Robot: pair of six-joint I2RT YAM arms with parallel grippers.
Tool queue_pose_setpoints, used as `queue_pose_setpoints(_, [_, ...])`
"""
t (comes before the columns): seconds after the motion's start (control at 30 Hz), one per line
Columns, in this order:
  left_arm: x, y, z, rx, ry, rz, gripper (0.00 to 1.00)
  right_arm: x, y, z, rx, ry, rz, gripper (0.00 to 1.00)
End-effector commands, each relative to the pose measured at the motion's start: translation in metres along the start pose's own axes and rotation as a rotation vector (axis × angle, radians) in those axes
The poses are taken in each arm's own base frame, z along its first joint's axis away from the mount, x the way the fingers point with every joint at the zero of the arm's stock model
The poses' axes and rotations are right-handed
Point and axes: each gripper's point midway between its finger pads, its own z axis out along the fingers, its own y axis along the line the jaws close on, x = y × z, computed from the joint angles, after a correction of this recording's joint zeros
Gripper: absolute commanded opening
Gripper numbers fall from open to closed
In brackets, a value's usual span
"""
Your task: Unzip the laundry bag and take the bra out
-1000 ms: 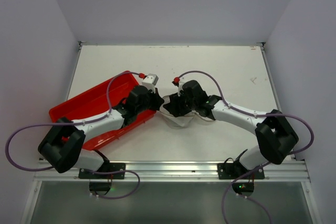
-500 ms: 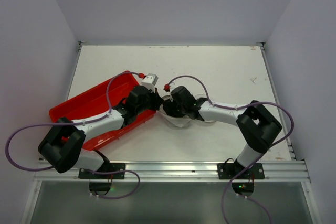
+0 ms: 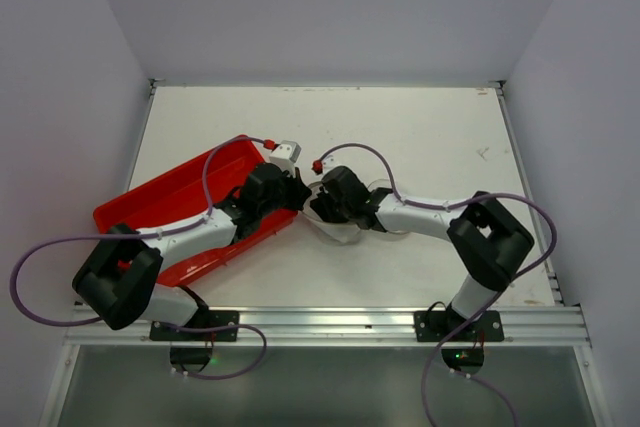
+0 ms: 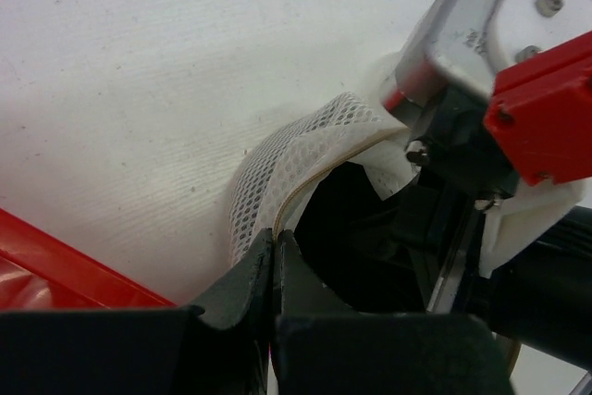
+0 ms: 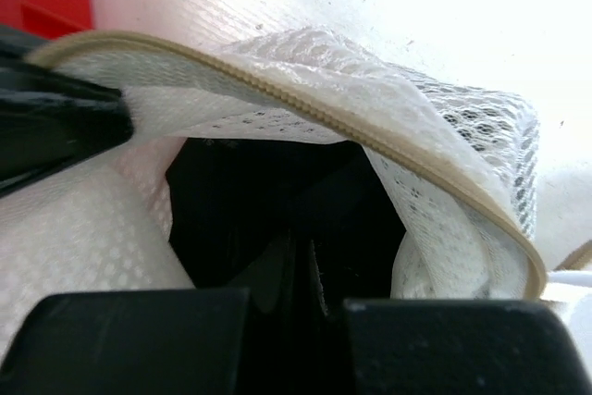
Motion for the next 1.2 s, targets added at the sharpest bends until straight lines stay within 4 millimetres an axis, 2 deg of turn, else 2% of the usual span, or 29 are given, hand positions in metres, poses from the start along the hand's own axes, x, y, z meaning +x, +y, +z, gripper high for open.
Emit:
queue_pose_setpoints(0.0, [-0.023,-0.004,-0.001,-0.002,-0.055,-0.009,0.0,-0.049,0.01,-0.031,-0.055,-0.132,0.019,0.0])
queue_pose_setpoints(0.17, [-0.024,-0.004,-0.001,-0.004,-0.058,-0.006,0.0,-0.082,0.023,-0.076,-0.16,-0.245,0.013,0.0])
queue_pose_setpoints(0.27, [-0.024,-0.004,-0.001,-0.003,-0.057,-0.006,0.0,-0.08,0.024,-0.092,-0.194,-0.281,0.015,0.0])
queue_pose_setpoints(0.4, [-0.024,-0.005,-0.001,0.003,-0.058,-0.004,0.0,-0.084,0.02,-0.103,-0.189,-0.33,0.029,0.0])
queue_pose_setpoints(0.6, [-0.023,-0.005,-0.001,0.006,-0.055,-0.001,0.0,-0.108,0.017,-0.125,-0.182,-0.417,0.041,0.0])
queue_pose_setpoints(0.67, [-0.023,-0.006,-0.001,0.008,-0.056,0.0,0.0,-0.129,0.015,-0.144,-0.176,-0.47,0.038,0.0])
queue_pose_setpoints(0.7, [-0.023,-0.006,0.0,0.008,-0.054,-0.001,0.0,-0.132,0.013,-0.149,-0.167,-0.471,0.035,0.0])
queue_pose_setpoints(0.8, [-0.023,-0.006,0.0,0.01,-0.055,0.002,0.0,-0.159,0.008,-0.181,-0.158,-0.559,0.043,0.0])
queue_pose_setpoints(0.87, [-0.024,-0.007,0.0,0.012,-0.056,0.003,0.0,-0.18,0.002,-0.21,-0.144,-0.639,0.051,0.0])
queue_pose_setpoints(0.93, [-0.024,-0.007,0.0,0.015,-0.056,0.004,0.0,-0.189,-0.002,-0.226,-0.134,-0.673,0.052,0.0])
queue_pose_setpoints(0.97, [-0.024,-0.007,0.0,0.016,-0.057,0.004,0.0,-0.2,-0.003,-0.242,-0.136,-0.709,0.052,0.0])
queue_pose_setpoints(1.17, [-0.023,-0.009,0.001,0.025,-0.058,-0.001,0.0,-0.23,-0.013,-0.286,-0.102,-0.779,0.048,0.0])
